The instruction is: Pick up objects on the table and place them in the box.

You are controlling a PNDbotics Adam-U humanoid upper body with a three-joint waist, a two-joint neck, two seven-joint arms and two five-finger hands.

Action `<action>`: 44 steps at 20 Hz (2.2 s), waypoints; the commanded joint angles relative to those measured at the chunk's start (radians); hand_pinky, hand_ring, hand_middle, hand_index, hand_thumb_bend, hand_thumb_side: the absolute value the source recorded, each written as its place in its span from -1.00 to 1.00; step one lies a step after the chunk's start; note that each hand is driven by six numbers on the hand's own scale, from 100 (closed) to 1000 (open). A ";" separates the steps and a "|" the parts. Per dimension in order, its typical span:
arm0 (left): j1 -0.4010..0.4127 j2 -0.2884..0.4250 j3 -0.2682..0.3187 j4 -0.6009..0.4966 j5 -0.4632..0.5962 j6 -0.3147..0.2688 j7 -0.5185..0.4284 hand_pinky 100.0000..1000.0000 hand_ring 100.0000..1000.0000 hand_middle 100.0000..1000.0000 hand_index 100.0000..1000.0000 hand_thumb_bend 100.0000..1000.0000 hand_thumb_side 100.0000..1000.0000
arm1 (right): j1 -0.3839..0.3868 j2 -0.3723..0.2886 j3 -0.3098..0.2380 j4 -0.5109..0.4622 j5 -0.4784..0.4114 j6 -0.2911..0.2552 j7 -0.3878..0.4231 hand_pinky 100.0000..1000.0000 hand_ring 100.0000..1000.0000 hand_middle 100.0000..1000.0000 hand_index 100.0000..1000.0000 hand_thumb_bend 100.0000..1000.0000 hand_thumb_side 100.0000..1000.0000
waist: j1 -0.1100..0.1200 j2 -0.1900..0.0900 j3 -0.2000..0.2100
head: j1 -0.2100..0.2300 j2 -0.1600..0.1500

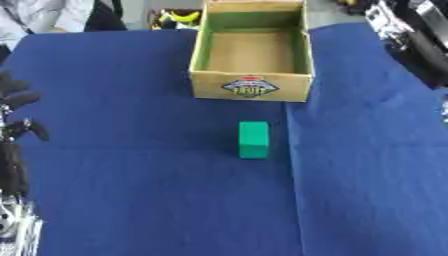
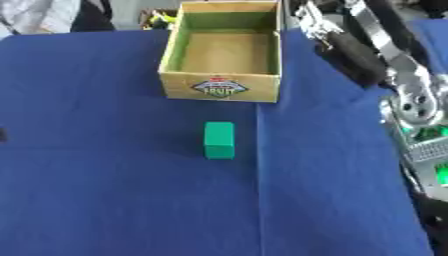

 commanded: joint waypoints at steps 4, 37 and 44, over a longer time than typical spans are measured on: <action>-0.002 0.014 0.001 -0.010 -0.001 0.000 -0.002 -0.69 0.28 0.26 0.60 -0.93 0.77 | -0.140 -0.001 0.075 0.101 0.214 -0.005 0.137 0.55 0.70 0.45 0.66 -0.67 1.00 | -0.005 -0.014 0.000 | -0.003 -0.019; -0.007 0.008 -0.002 -0.010 0.000 0.002 -0.009 -0.69 0.28 0.26 0.60 -0.96 0.77 | -0.152 0.078 0.183 0.206 0.353 -0.059 0.673 0.63 0.92 0.58 0.77 -0.10 0.16 | -0.004 0.005 0.000 | -0.014 -0.045; -0.009 0.006 -0.003 -0.010 0.000 0.002 -0.010 -0.69 0.29 0.26 0.60 -0.96 0.77 | -0.144 0.090 0.202 0.262 0.369 -0.068 0.673 0.62 0.93 0.60 0.76 -0.18 0.12 | -0.005 0.011 0.003 | -0.016 -0.053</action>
